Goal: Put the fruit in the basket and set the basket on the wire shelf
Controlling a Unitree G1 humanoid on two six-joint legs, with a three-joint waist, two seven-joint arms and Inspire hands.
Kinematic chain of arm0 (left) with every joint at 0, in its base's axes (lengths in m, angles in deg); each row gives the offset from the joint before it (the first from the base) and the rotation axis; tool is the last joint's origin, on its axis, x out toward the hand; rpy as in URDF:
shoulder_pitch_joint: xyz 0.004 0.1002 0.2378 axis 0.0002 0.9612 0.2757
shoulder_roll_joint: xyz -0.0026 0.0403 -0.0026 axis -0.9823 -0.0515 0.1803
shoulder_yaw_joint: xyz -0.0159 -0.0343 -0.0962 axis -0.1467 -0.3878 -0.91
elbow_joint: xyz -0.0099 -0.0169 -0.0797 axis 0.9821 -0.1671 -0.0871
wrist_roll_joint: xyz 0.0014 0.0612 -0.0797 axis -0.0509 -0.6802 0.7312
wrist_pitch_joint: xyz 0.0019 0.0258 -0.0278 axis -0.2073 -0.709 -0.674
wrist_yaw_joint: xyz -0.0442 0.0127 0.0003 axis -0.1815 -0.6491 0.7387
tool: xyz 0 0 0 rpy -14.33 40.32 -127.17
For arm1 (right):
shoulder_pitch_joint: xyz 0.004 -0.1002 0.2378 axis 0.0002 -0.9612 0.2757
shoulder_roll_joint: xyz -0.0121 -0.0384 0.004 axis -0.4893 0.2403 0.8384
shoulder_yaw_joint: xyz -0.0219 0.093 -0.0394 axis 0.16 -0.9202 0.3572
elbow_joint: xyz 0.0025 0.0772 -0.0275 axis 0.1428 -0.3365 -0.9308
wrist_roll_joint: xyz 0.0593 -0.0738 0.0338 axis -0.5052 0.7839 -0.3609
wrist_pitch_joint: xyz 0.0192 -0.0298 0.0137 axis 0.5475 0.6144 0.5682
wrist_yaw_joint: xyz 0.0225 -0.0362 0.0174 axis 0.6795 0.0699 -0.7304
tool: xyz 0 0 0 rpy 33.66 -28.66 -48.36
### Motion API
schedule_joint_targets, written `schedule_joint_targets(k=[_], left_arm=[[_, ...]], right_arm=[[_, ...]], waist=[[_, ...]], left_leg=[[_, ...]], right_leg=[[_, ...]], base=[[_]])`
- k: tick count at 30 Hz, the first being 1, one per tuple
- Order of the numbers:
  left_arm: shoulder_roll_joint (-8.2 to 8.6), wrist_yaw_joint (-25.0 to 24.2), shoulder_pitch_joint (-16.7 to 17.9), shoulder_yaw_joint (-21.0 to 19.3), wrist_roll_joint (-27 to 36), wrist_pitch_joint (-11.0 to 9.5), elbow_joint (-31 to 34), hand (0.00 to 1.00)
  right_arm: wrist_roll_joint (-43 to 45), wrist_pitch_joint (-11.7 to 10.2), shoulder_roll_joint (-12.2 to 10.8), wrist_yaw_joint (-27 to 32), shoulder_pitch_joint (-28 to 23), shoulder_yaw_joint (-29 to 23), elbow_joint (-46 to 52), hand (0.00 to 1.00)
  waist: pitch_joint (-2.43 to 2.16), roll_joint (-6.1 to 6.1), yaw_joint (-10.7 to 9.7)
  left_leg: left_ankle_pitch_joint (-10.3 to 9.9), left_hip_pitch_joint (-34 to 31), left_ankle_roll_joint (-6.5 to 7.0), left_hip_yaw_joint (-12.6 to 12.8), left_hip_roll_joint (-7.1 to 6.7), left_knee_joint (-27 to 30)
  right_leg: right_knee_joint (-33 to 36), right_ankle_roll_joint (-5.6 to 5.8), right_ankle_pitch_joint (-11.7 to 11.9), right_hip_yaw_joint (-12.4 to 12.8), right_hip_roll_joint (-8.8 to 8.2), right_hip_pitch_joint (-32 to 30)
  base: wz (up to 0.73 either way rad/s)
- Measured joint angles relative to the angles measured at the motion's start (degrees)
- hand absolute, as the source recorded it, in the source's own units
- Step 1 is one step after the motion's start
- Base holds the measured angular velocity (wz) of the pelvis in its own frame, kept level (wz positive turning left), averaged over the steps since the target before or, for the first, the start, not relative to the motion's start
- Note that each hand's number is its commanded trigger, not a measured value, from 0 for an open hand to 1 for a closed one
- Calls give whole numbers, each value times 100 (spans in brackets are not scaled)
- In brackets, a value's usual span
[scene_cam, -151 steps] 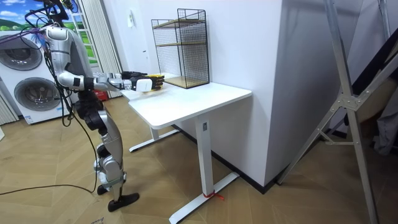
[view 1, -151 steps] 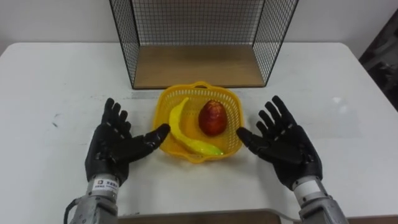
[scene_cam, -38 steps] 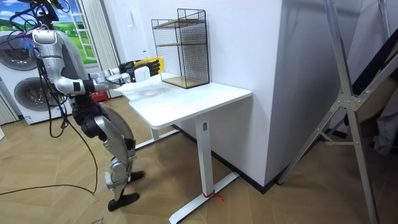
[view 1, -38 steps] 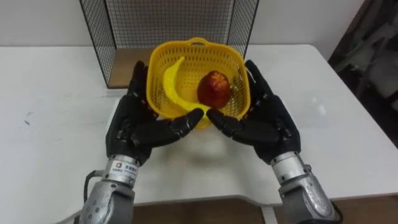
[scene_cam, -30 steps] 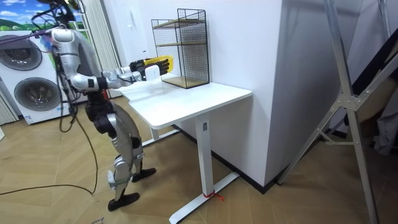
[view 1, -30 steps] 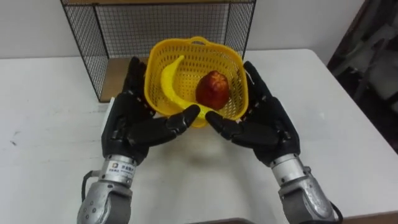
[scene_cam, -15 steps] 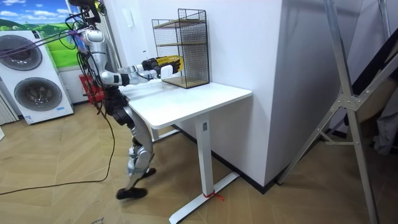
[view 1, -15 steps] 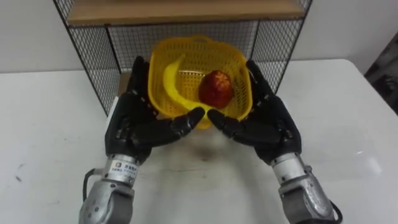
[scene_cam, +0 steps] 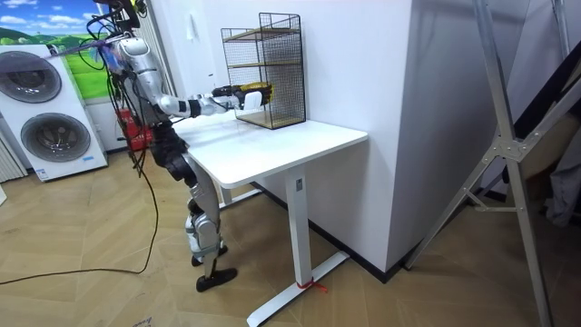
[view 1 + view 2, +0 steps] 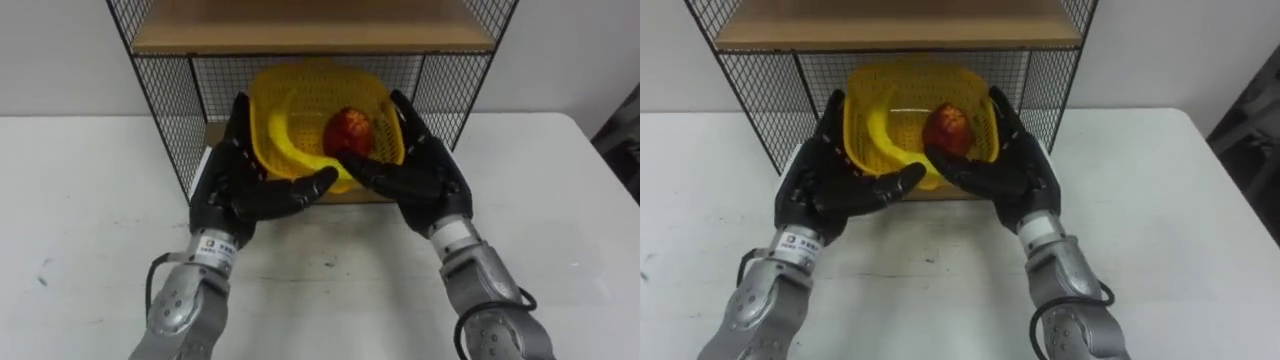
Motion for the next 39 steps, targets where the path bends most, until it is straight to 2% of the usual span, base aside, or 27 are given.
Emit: schedule_joint_targets(k=[3,5,6,8,11,13,15,17,21,25,29,36,39], left_arm=[[22,133,-299,-32,38,254,-314,0],[107,203,-539,-147,44,385,-587,0],[176,275,-736,-166,52,479,-782,0],[241,446,-1159,-333,167,641,-1204,0],[301,684,-1597,-419,423,952,-1390,0],[288,782,-1784,-457,522,1042,-1484,0],[291,871,-2014,-558,716,1181,-1807,0],[293,1000,-2216,-689,895,1426,-2125,0],[306,1202,-2334,-835,940,1701,-2193,0],[339,1371,-2687,-972,939,1932,-2513,0],[335,1370,-2732,-1063,940,2060,-2583,0],[294,1370,-2771,-1126,871,2151,-2538,0],[281,1362,-2669,-1063,715,2180,-2292,0]], right_arm=[[-177,179,-45,219,161,-8,-220,0],[-236,291,-37,309,337,-34,-435,0],[-242,423,-32,429,474,-32,-508,0],[-252,608,-36,640,916,-63,-683,0],[-488,753,-13,709,1569,-98,-1130,0],[-500,795,22,711,1771,-100,-1367,0],[-552,960,15,711,1932,-99,-1627,0],[-729,1201,5,707,2032,-99,-1799,0],[-1014,1406,2,765,2120,-128,-1946,0],[-1152,1522,-43,915,2249,-157,-2106,0],[-1146,1641,-49,1054,2475,-260,-2250,0],[-1020,1644,-9,1064,2519,-315,-2117,0],[-568,1653,23,1059,2381,-309,-1836,0]], waist=[[1,0,49],[5,7,42],[4,7,39],[6,12,23],[8,20,2],[14,32,9],[18,62,17],[13,111,11],[10,138,19],[-2,220,27],[-20,313,21],[-22,309,5],[-24,305,6]], left_leg=[[8,-5,-6,-13,42,-8],[9,-9,-7,-25,43,-15],[11,-18,-6,-25,39,-22],[63,-28,-5,-21,37,-78],[153,-1,-10,-12,48,-211],[163,14,-11,-12,55,-240],[163,31,-10,-13,54,-243],[162,15,-11,-20,54,-249],[189,-54,-3,-14,53,-274],[199,-22,-1,-12,52,-299],[218,20,2,35,49,-387],[233,-12,0,35,50,-380],[236,14,2,18,48,-385]], right_leg=[[-179,-9,96,-8,52,72],[-193,-8,110,2,56,65],[-193,-7,111,10,55,54],[-253,-15,156,10,56,48],[-461,-19,322,15,90,128],[-521,-22,358,12,97,161],[-523,-21,359,16,94,176],[-592,-19,359,7,92,169],[-590,-22,394,3,93,99],[-589,-20,406,35,95,117],[-572,-15,410,104,91,93],[-576,-16,411,94,90,65],[-599,-18,417,77,89,111]], base=[[-1],[0],[0],[0],[0],[0],[0],[0],[0],[-2],[-7],[0],[3]])
